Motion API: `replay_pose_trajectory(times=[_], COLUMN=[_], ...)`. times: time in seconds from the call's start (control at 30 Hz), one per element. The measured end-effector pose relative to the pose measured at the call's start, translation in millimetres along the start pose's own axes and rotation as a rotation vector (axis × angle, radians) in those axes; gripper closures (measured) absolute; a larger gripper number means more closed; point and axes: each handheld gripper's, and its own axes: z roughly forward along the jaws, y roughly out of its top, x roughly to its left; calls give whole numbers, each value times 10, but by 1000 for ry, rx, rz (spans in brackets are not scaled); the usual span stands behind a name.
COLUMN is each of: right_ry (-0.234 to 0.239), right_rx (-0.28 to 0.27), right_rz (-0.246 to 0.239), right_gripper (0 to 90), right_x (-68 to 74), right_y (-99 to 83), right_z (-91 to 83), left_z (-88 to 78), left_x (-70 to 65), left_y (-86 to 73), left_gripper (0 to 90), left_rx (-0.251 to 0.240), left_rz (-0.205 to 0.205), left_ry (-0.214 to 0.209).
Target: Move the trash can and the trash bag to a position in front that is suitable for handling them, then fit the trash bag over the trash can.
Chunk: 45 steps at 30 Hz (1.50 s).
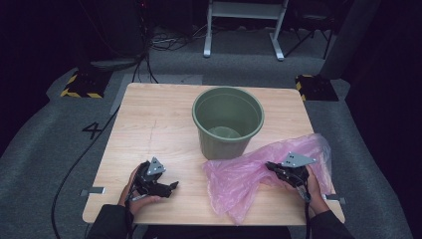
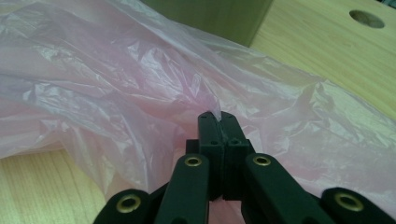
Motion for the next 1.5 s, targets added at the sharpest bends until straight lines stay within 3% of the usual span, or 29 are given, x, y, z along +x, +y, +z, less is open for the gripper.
replay_pose_trajectory(times=[0.67, 0.9, 1.5], right_ry=[-3, 3, -6], right_rx=[-98, -138, -208], right_rz=[-41, -26, -43], right_gripper=[900, 900, 900], right_x=[42, 22, 26], right_y=[86, 104, 178], right_z=[-151, -207, -347], left_z=[1, 1, 4], left_x=[1, 1, 6], left_y=[-2, -2, 2], left_gripper=[132, 132, 133], left_rx=[-3, -3, -4], left_rz=[-4, -3, -4], left_ry=[-3, -3, -2])
